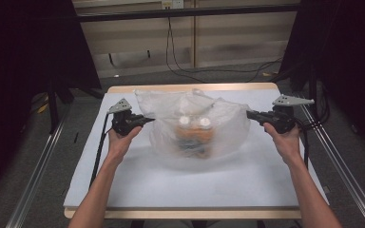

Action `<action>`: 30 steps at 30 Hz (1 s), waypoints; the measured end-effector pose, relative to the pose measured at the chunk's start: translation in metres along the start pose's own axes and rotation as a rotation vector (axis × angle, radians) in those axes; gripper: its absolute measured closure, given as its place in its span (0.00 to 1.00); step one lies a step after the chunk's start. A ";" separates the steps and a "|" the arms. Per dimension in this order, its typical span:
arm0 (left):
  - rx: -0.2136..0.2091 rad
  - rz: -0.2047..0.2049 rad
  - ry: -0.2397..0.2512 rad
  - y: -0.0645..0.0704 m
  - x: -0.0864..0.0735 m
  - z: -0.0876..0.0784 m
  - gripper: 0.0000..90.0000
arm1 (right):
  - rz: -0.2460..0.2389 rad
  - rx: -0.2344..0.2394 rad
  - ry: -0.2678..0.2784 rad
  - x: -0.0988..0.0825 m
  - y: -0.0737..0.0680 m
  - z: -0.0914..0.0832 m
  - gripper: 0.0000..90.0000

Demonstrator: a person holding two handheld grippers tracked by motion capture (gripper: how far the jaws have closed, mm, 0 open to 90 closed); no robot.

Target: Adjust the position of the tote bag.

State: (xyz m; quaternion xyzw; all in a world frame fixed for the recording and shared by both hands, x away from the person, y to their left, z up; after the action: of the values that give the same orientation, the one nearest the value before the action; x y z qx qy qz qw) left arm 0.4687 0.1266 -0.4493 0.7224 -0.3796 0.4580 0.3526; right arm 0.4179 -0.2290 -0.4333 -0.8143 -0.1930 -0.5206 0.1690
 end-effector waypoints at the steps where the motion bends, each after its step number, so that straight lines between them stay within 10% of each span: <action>1: -0.008 -0.009 0.014 0.002 0.003 -0.003 0.99 | -0.010 -0.011 0.006 0.002 0.001 -0.003 1.00; 30: -0.020 0.072 0.129 0.035 0.048 -0.058 1.00 | -0.060 0.058 0.177 0.053 -0.032 -0.046 1.00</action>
State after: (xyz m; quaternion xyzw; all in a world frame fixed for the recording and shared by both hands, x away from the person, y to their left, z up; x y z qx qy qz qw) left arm 0.4292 0.1493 -0.3799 0.6736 -0.3863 0.5123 0.3668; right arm 0.3870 -0.2158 -0.3641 -0.7537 -0.2165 -0.5897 0.1933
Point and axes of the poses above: each handheld gripper's, and its own axes: z roughly forward along the jaws, x roughly out of its top, y roughly to its right, the point moved 10 cm from there along z, roughly forward along the jaws, and after that the axes turned 7 degrees about -x, right-handed, at the moved point
